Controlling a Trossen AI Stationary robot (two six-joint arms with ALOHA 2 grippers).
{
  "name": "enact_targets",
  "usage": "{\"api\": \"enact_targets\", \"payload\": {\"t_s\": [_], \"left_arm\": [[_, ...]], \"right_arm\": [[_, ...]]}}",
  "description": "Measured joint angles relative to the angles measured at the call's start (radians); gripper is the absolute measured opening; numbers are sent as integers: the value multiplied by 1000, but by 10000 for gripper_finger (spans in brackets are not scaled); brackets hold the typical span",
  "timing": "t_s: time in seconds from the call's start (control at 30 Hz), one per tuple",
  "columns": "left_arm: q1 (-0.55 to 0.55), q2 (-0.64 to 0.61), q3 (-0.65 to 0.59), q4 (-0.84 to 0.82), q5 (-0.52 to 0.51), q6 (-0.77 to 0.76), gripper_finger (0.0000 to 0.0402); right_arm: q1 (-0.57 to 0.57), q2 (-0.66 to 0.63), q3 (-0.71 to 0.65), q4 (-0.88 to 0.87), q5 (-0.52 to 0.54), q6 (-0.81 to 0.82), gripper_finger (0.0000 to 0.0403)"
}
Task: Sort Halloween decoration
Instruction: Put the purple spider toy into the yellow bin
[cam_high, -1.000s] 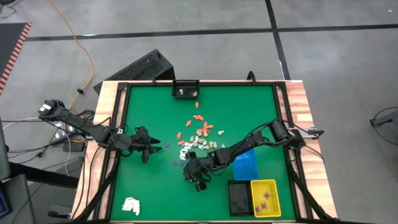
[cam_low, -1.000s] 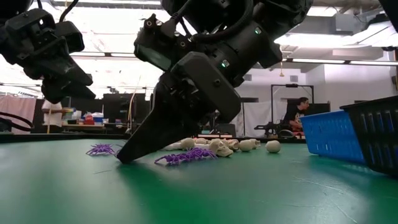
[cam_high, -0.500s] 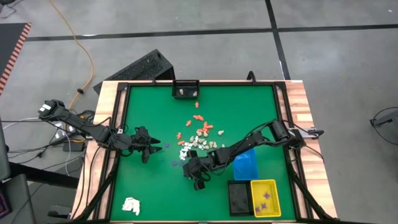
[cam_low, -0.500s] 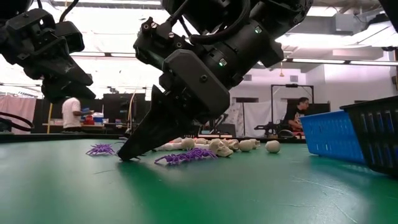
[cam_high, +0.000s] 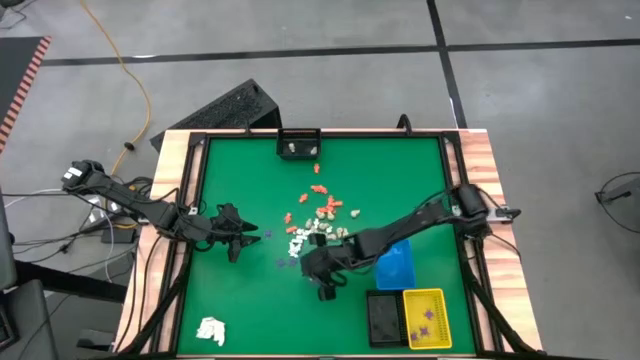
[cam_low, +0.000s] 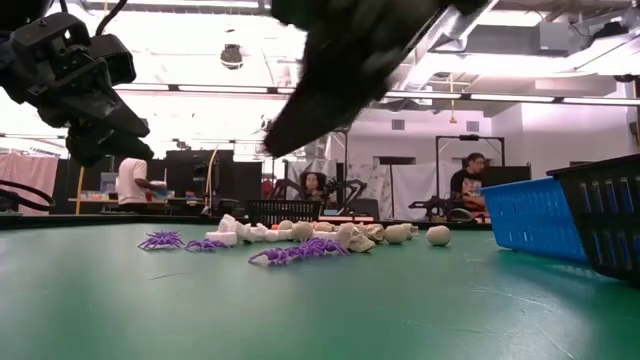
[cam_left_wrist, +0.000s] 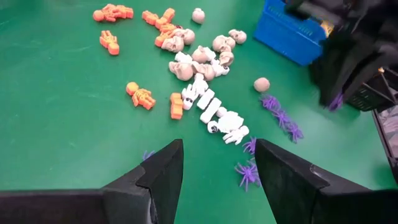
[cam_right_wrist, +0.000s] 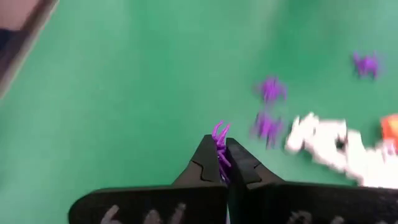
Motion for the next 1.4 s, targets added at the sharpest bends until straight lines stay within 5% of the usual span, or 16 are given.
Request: {"api": "enact_targets", "payload": {"t_s": [0.2, 0.47, 0.73, 0.93, 1.4], "left_arm": [[0, 0, 0, -2, -2, 2, 189], [0, 0, 0, 5, -4, 3, 189], [0, 0, 0, 5, -48, 0, 189], [0, 0, 0, 6, -51, -1, 189], [0, 0, 0, 6, -53, -11, 189]], "right_arm": [[102, -183, 0, -349, -3, 251, 2], [368, -338, 0, -820, -10, 914, 1], [609, -337, 0, -956, -54, 1417, 1], [674, -294, -1, -959, -60, 1493, 20], [635, -267, 0, -965, -40, 1385, 144]]}}
